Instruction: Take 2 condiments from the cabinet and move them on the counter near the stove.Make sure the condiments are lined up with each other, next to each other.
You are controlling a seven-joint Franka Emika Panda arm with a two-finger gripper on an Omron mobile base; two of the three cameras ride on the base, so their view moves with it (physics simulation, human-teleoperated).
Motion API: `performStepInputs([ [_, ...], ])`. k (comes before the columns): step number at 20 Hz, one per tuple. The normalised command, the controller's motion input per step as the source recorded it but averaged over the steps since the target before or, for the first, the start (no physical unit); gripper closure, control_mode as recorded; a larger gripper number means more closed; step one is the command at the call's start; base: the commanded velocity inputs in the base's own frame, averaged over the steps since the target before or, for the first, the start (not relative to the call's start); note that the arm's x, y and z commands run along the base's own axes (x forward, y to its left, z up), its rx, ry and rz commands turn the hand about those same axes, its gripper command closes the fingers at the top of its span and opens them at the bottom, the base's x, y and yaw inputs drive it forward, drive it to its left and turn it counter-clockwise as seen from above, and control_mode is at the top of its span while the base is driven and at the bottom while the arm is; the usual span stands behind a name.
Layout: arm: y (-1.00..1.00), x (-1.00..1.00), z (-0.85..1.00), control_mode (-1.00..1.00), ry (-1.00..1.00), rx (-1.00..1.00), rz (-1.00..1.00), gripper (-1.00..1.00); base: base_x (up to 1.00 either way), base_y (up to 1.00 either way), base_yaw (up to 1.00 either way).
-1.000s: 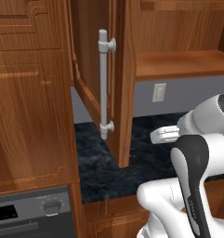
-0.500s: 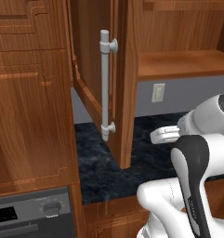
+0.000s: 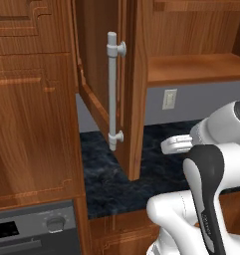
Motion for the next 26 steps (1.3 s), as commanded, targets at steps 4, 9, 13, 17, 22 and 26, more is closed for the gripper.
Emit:
performStepInputs([
  [4,0.0,0.0,0.0,1.0,0.0,0.0,0.0,-1.0,0.04,0.0,0.1],
  [9,0.0,0.0,0.0,-1.0,0.0,0.0,0.19,-1.0,0.0,0.0,0.0],
  [13,0.0,0.0,0.09,-1.0,-0.02,0.0,0.22,-1.0,0.0,0.0,0.0],
  [17,0.0,0.0,0.25,-1.0,-0.06,0.0,0.17,-1.0,0.0,0.0,0.0],
  [22,0.0,0.0,0.41,-1.0,-0.09,0.0,0.04,-1.0,0.0,0.0,0.0],
  [26,0.0,0.0,0.51,-1.0,-0.07,0.0,0.0,-1.0,0.0,0.0,0.0],
])
